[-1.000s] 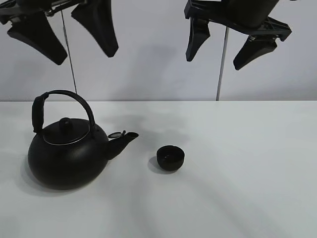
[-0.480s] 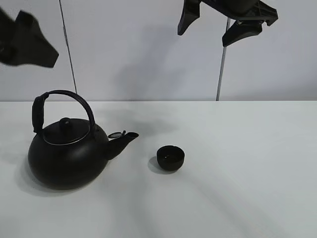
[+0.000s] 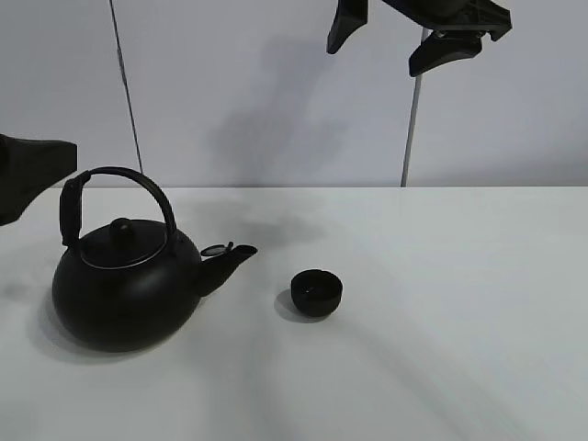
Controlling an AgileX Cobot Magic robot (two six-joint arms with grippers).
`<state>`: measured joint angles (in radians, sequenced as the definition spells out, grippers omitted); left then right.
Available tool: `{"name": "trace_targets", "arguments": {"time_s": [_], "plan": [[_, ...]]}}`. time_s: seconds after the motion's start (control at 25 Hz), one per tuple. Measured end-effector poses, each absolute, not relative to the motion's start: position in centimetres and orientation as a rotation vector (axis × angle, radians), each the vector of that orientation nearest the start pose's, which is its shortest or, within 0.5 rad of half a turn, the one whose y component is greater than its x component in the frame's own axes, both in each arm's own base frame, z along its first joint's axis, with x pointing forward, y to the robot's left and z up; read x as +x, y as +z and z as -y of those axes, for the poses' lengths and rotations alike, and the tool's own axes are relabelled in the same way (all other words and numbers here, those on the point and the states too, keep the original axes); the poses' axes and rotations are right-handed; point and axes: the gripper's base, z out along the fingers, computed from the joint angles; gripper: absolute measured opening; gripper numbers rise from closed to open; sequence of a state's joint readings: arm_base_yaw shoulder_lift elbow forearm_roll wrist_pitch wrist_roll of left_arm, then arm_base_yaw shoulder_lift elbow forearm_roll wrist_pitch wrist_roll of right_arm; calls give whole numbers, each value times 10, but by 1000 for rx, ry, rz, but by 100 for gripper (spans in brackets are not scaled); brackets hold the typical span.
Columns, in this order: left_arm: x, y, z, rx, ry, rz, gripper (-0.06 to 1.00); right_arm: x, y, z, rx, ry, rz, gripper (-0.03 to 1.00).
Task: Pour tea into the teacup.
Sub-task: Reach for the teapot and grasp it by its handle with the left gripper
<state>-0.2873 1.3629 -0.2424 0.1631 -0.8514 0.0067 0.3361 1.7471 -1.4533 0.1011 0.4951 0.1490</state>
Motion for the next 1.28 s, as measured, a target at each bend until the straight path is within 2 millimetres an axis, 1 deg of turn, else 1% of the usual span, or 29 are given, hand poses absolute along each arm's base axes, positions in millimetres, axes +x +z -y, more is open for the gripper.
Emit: {"name": "trace_targets", "arguments": {"time_s": [0.28,0.4,0.48,0.56,0.8,0.96,1.28], "plan": [[218,149,76,409,-262,-1727,63,383,306,-138,-138,355,-2289,63],[220,131,76,425,-244,-1789,63,383,306,-138,-138,355,-2289,63],[222,123,76,437,-232,-1816,63,383,306,-138,-138,355,-2289,63],[223,121,75,434,-223,-1824,63,383,306,-138,-138,355,-2289,63],[229,123,73,413,-175,-1807,63,383,306,-138,-137,356,-2284,63],[236,124,73,403,-153,-1794,63,384,307,-139,-136,358,-2275,63],[253,117,77,394,-144,-1790,63,384,307,-139,-135,359,-2275,63]]}}
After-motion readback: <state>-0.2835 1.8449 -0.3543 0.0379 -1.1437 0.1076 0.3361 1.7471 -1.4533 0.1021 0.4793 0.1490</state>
